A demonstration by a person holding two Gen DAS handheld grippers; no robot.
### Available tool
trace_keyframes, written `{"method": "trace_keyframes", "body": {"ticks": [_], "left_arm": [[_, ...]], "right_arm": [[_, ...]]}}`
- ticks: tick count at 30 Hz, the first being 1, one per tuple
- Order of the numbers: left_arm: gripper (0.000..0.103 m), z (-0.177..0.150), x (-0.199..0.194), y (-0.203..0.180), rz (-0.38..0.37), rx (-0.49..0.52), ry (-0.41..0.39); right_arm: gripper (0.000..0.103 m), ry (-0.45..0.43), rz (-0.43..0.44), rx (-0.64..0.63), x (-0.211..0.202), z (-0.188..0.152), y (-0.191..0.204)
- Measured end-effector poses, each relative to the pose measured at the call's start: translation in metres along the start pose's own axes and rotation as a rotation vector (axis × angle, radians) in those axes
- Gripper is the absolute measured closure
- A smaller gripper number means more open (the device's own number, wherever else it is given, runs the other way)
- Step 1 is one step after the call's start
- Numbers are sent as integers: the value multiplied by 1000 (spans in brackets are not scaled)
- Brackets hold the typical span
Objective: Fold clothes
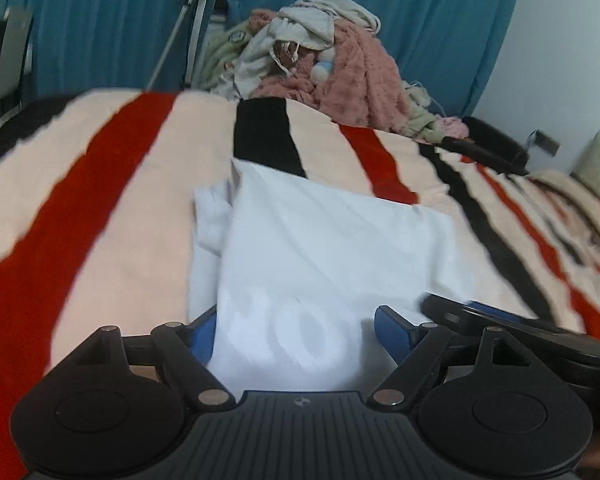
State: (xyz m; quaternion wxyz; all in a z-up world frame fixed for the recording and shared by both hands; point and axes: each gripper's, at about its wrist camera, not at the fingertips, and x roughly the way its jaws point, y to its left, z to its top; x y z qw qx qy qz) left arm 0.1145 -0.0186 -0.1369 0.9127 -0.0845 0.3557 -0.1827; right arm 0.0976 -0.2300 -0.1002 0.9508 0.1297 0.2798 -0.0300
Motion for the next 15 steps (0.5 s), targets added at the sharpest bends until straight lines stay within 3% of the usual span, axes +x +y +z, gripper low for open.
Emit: {"method": "trace_keyframes", "body": {"ticks": [5, 8, 10, 15], "left_arm": [[14, -15, -36, 25, -140, -237, 2], [14, -24, -44, 37, -139, -331, -22], [14, -29, -50, 39, -87, -343, -61], [12, -41, -61, 28, -155, -322, -70]], "right_arm": [[45, 5, -6, 8, 1, 1, -1], [45, 6, -10, 16, 2, 2, -2], [45, 6, -16, 18, 3, 2, -2], [45, 7, -21, 23, 4, 3, -1]]}}
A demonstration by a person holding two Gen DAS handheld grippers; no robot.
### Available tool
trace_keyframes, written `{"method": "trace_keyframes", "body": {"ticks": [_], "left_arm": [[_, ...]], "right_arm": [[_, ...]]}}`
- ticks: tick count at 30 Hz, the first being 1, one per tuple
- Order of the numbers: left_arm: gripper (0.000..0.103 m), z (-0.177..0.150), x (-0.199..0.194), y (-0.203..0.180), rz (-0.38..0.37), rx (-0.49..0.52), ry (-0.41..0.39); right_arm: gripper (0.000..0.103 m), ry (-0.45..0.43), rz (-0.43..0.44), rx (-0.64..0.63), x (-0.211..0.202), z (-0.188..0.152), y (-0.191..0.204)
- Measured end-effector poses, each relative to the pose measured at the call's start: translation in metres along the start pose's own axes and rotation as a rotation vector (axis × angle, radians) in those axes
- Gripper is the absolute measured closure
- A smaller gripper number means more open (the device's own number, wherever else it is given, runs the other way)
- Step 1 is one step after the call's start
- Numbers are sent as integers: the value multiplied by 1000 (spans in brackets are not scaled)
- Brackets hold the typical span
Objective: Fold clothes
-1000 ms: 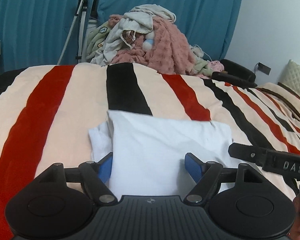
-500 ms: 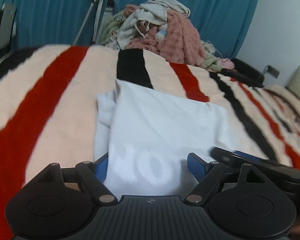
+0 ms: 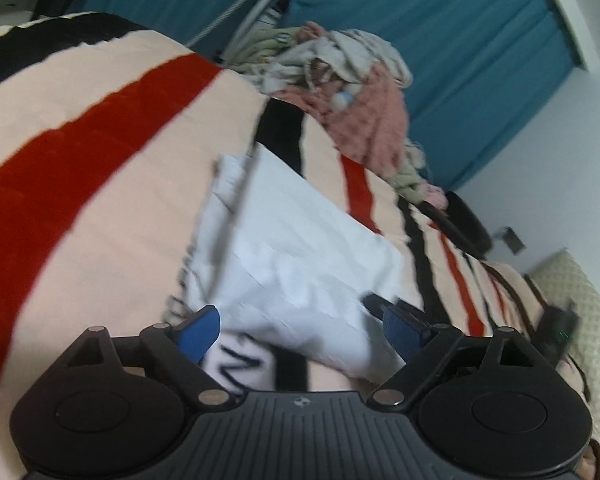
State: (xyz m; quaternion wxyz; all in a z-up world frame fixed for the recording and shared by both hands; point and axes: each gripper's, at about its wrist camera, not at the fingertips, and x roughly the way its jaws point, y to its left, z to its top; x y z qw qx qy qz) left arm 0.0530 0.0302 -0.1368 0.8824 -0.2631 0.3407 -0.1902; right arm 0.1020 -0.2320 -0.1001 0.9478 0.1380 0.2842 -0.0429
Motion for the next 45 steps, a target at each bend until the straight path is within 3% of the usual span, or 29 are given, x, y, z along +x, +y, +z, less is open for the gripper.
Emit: {"method": "trace_keyframes", "body": {"ticks": [4, 8, 10, 13, 17, 19, 21, 24, 29, 33, 36, 39, 42, 45], "left_arm": [[10, -17, 16, 0, -69, -90, 61], [11, -20, 51, 11, -51, -213, 75], [20, -14, 55, 17, -26, -269, 9], [24, -10, 59, 29, 4, -389, -56], [48, -8, 62, 36, 47, -426, -76], [56, -8, 61, 39, 44, -428, -73], [67, -8, 58, 41, 26, -431, -78], [72, -9, 54, 43, 2, -433, -86], [74, -10, 48, 45, -17, -441, -84], [74, -10, 50, 45, -14, -438, -81], [74, -9, 51, 47, -17, -457, -76], [74, -7, 56, 48, -21, -472, -71], [74, -7, 57, 50, -24, -481, -67], [74, -6, 59, 51, -26, -479, -66]], "right_arm": [[45, -5, -14, 24, 0, 1, -2], [45, -10, -26, 60, 0, 2, -8], [45, -8, -23, 78, 0, 2, -10], [45, -6, -23, 81, -1, 1, -11], [45, -18, -24, 113, -5, 2, -14], [42, -29, -15, 165, -13, 5, -19], [41, -29, 46, 281, -23, 10, -28], [13, 9, 217, 514, -36, 6, -44], [14, 183, 436, 803, -35, -21, -56], [14, 311, 479, 996, -13, -51, -63], [17, 345, 469, 1135, -6, -70, -69], [16, 312, 436, 1147, -4, -68, -73], [34, 269, 373, 1167, 0, -70, -82], [40, 233, 337, 1219, 5, -76, -91]]}}
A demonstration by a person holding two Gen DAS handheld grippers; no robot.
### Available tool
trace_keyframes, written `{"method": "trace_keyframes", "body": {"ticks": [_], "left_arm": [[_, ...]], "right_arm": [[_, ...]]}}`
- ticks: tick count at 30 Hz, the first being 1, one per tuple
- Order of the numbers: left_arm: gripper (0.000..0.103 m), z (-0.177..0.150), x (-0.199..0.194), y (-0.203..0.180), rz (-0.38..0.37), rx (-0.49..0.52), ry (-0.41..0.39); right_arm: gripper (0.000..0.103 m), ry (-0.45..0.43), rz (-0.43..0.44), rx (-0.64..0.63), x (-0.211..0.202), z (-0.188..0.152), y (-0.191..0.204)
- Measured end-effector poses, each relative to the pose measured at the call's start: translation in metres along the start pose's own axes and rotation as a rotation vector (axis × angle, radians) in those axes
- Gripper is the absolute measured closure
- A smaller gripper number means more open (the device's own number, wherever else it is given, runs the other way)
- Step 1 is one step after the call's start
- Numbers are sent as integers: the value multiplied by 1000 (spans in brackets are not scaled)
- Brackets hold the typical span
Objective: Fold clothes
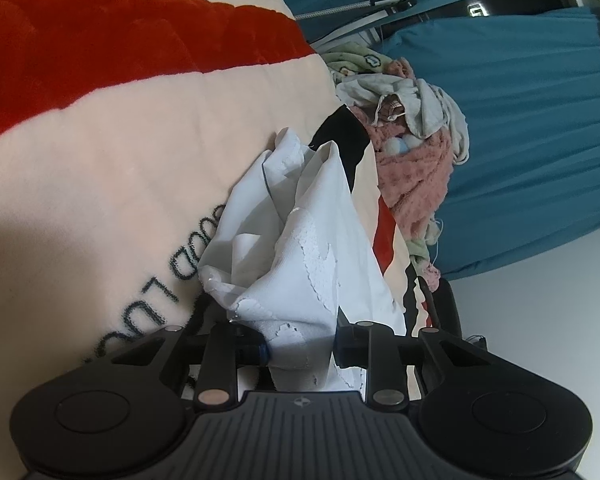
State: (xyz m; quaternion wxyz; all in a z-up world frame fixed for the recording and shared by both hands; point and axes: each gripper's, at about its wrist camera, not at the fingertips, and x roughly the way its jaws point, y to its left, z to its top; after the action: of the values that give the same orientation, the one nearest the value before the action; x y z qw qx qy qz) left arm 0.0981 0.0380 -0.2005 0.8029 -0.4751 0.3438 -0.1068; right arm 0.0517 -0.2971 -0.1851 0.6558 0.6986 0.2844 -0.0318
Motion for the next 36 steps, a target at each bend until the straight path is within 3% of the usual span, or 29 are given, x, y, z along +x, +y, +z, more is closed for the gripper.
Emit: {"method": "trace_keyframes", "body": {"ticks": [2, 7, 12, 15, 18, 22, 26, 31, 33, 36], "left_arm": [[74, 1, 0, 0, -5, -3, 4], [76, 4, -4, -6, -15, -9, 25], [77, 15, -18, -41, -124, 2, 110], [77, 19, -22, -87, -193, 44, 179], [77, 19, -6, -141, -207, 103, 258], [77, 15, 50, -206, -185, 161, 342], [78, 19, 142, -266, -137, 214, 406], [79, 20, 239, -331, -245, 332, 367], [79, 15, 264, -345, -310, 410, 323], [79, 6, 302, -359, -392, 527, 263]], "right_arm": [[49, -27, 5, 6, -1, 3, 1], [84, -102, 21, -59, -12, 4, 7], [88, -172, 77, -193, -50, 0, 42], [88, -218, 154, -257, -90, 3, 80], [88, -269, 199, -293, -122, 18, 113], [88, -369, 219, -348, -145, 61, 141], [88, -424, 177, -355, -131, 131, 167], [88, -484, 159, -421, -105, 223, 215], [88, -555, 181, -519, -102, 244, 230], [88, -584, 163, -569, -80, 263, 214]]}}
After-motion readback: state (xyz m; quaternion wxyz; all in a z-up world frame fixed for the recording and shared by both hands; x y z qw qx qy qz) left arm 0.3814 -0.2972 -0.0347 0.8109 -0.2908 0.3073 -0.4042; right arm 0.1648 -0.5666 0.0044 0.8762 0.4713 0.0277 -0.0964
